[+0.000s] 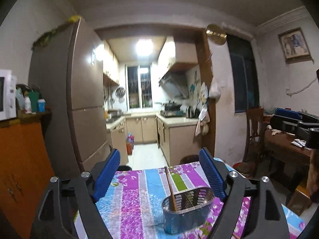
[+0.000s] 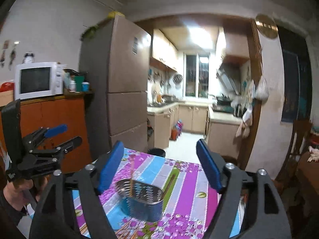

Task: Organize utensils
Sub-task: 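Move both open tools back down to the loose chopsticks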

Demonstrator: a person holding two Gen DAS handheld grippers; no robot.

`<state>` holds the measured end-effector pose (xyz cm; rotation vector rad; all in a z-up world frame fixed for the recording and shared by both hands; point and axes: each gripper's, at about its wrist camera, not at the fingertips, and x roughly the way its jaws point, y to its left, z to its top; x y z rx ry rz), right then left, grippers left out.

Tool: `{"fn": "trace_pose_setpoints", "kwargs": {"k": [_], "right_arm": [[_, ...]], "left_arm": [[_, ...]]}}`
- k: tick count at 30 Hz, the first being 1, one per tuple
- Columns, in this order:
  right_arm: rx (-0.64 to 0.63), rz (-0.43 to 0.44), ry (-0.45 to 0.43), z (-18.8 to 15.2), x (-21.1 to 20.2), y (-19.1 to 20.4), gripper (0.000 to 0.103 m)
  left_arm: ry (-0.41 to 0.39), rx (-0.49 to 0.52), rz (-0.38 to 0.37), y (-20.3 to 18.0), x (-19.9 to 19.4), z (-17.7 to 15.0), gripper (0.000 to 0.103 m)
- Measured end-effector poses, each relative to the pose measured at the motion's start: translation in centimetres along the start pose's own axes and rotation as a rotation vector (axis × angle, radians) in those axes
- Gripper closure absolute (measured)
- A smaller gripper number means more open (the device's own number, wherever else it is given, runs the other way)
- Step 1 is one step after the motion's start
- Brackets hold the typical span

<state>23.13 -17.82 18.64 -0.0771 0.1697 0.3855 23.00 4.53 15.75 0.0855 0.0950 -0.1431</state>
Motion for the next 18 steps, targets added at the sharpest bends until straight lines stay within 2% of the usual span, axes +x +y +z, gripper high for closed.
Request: {"fn": "trace_pose_setpoints", "kwargs": {"k": [4, 8, 14, 16, 18], "right_arm": [[-0.016, 0.031, -0.039, -2.7, -4.4, 2.2, 0.028], [-0.005, 0.054, -0.054, -6.3, -7.7, 4.0, 0.028], [0.031, 0.054, -0.037, -12.7, -10.2, 5.8, 0.029], [0.039, 0.053, -0.014, -14.4, -10.6, 6.5, 0.041], [0.057, 0.063, 0.030, -16.5, -10.6, 6.9, 0.050]], "left_arm": [[-0.042, -0.020, -0.019, 0.7, -6.4, -1.8, 0.019], [-0.044, -0.040, -0.019, 1.3, -10.4, -4.3, 0.017], [0.042, -0.085, 0.000, 2.8, -13.6, -10.7, 0.017], [0.090, -0.092, 0.013, 2.7, -14.3, -14.0, 0.017], [0.131, -0.083, 0.004, 2.3, -14.9, -17.1, 0.018]]}}
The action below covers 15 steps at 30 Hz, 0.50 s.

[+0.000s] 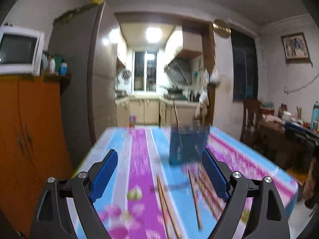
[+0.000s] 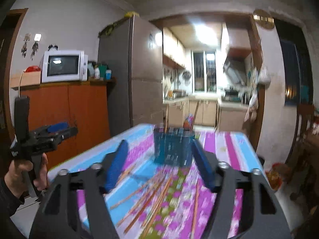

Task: Organize utensils
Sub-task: 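Move both open tools back down to the loose chopsticks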

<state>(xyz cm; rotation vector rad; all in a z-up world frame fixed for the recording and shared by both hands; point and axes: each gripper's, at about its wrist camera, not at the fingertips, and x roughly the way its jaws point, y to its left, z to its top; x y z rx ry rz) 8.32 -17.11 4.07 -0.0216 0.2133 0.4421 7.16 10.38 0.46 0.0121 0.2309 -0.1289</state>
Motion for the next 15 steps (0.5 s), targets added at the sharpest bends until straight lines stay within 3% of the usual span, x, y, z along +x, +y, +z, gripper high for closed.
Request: {"fn": "trace_pose_setpoints", "kwargs": {"k": [1, 3, 5, 11, 15], "right_arm": [[0.001, -0.003, 0.026, -1.4, 0.1, 0.3, 0.057], [0.010, -0.004, 0.069, -3.7, 0.4, 0.8, 0.061], [0.031, 0.004, 0.109, -5.6, 0.7, 1.3, 0.063], [0.053, 0.009, 0.230, -10.9, 1.4, 2.9, 0.063], [0.060, 0.003, 0.266, -12.7, 1.4, 3.1, 0.063]], "left_arm": [[0.016, 0.015, 0.014, -0.4, -0.1, -1.6, 0.020], [0.056, 0.041, 0.012, -0.9, 0.1, -4.3, 0.041], [0.109, 0.029, -0.007, -1.3, 0.2, -7.1, 0.053], [0.223, 0.070, -0.035, -3.6, 0.9, -12.4, 0.074], [0.239, 0.070, -0.029, -3.9, 1.4, -13.4, 0.087]]}}
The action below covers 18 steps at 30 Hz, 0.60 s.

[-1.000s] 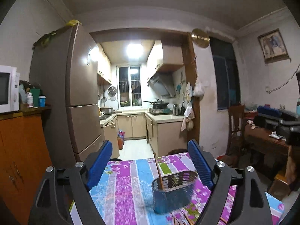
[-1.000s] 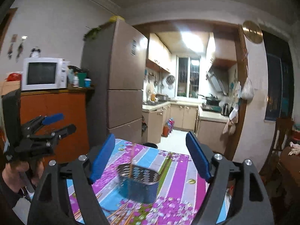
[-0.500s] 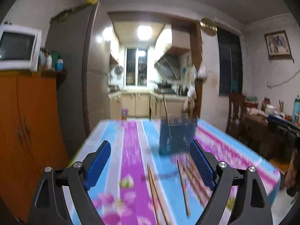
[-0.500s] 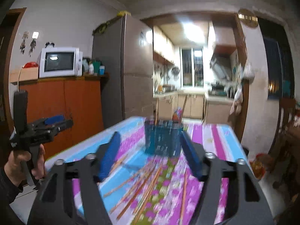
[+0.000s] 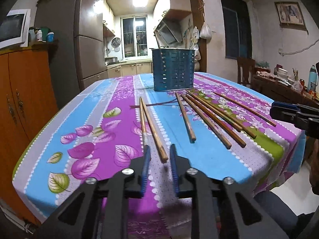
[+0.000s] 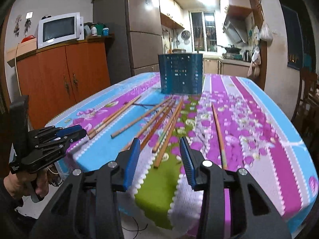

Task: Organize utensils
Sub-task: 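Move both open tools back down to the loose chopsticks, then grasp a chopstick with the left tool while the right tool grasps another and lifts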

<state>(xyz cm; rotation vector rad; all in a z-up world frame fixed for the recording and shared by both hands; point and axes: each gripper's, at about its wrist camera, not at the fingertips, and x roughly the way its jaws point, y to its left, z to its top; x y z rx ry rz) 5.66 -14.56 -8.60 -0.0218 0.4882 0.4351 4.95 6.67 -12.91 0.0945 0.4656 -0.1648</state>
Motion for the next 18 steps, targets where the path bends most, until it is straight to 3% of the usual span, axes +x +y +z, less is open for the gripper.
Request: {"fn": "trace_pose_setpoints", "kwargs": {"k": [6, 12, 18], "right_arm": [[0.005, 0.001, 0.016, -1.0, 0.2, -0.3, 0.064], [-0.007, 0.025, 0.053, -1.7, 1.2, 0.7, 0.077], [0.007, -0.003, 0.078, -2.6, 3.0, 0.8, 0.082]], "left_arm": [[0.005, 0.025, 0.006, -0.5, 0.7, -0.2, 0.088], [0.016, 0.022, 0.022, -0.7, 1.6, -0.5, 0.088], [0.004, 0.024, 0.018, -1.0, 1.9, -0.4, 0.088]]}}
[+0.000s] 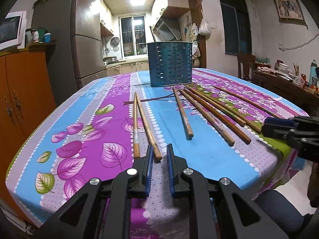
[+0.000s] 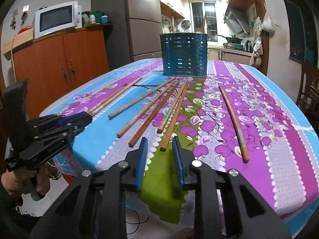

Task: Organize utensils
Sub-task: 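Grasp a chopstick with the left tool while the right tool grasps another and lifts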

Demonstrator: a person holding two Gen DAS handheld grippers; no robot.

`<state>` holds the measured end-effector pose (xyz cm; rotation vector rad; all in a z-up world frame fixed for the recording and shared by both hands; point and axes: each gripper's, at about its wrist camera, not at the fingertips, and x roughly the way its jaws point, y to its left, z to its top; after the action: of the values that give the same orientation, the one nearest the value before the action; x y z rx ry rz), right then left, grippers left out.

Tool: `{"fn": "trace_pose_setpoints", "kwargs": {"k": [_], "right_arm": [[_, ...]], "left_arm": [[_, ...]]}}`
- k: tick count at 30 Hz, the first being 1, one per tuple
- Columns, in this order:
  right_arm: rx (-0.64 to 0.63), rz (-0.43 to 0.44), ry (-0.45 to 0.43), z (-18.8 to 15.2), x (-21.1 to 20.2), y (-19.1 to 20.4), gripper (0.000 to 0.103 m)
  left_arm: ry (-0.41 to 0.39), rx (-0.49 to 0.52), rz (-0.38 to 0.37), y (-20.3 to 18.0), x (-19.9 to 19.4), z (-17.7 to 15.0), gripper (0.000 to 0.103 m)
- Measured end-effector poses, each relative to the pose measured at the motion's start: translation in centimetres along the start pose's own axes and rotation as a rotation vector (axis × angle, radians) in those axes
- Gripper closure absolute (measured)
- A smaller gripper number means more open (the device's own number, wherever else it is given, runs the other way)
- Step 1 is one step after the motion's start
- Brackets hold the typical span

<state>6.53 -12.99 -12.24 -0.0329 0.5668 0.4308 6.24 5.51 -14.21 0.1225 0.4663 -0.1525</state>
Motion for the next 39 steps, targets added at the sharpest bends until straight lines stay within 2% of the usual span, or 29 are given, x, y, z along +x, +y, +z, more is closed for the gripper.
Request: {"fn": "trace_pose_setpoints", "kwargs": {"k": [7, 24, 25, 26, 30, 35, 39], "right_arm": [[0.000, -0.054, -0.020, -0.2, 1.0, 0.2, 0.092], [0.004, -0.090, -0.071, -0.7, 0.8, 0.2, 0.093], [0.011, -0.088, -0.074, -0.7, 0.8, 0.1, 0.095], [0.013, -0.090, -0.076, -0.8, 0.8, 0.1, 0.096], [0.037, -0.091, -0.089, -0.9, 0.6, -0.4, 0.096], [0.047, -0.099, -0.110, -0.5, -0.2, -0.8, 0.097], [0.030, -0.107, -0.149, 0.7, -1.9, -1.2, 0.097]], "left_arm": [[-0.021, -0.013, -0.003, 0.1, 0.4, -0.1, 0.088], [-0.070, -0.023, 0.016, 0.0, 0.4, -0.8, 0.087], [-0.072, -0.026, 0.017, -0.1, 0.4, -0.8, 0.088], [-0.075, -0.029, 0.022, -0.1, 0.4, -0.9, 0.091], [-0.076, -0.042, 0.029, 0.1, 0.3, -0.9, 0.095], [-0.092, -0.048, 0.028, 0.3, -0.4, -0.1, 0.095], [-0.138, -0.049, 0.022, 0.5, -1.9, 1.3, 0.095]]}}
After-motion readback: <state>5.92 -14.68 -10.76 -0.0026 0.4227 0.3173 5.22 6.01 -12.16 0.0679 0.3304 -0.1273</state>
